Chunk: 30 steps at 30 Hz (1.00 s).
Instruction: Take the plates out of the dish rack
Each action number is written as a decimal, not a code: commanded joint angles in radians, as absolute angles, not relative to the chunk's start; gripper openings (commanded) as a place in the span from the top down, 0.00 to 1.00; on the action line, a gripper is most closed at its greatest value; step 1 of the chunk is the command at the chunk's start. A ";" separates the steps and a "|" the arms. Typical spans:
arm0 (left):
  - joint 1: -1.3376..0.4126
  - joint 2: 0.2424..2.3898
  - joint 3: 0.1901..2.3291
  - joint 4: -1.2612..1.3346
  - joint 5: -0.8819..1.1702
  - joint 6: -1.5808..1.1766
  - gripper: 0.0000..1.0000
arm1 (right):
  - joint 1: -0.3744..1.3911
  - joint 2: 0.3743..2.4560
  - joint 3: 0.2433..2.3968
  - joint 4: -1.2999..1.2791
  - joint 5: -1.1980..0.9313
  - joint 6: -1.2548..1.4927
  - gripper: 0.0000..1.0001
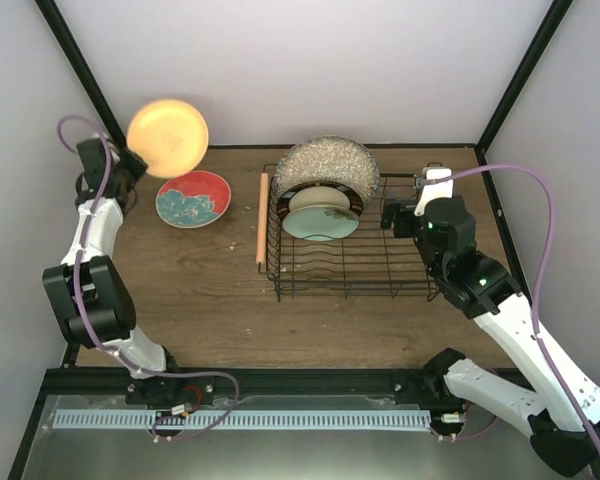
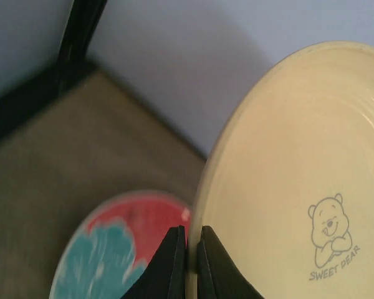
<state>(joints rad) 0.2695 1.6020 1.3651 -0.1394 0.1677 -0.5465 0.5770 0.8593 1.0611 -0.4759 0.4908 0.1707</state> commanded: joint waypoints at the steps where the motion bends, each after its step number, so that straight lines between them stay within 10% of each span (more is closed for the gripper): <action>1: 0.293 1.653 1.218 -0.142 0.324 -0.795 0.96 | 0.570 0.865 1.084 -0.449 0.490 0.154 0.00; 22: 0.278 1.889 1.277 -0.268 0.255 -0.659 0.95 | 0.569 0.861 1.111 -0.486 0.519 0.187 0.00; 30: 0.263 1.902 1.284 -0.290 0.231 -0.630 0.77 | 0.569 0.861 1.108 -0.490 0.512 0.198 0.00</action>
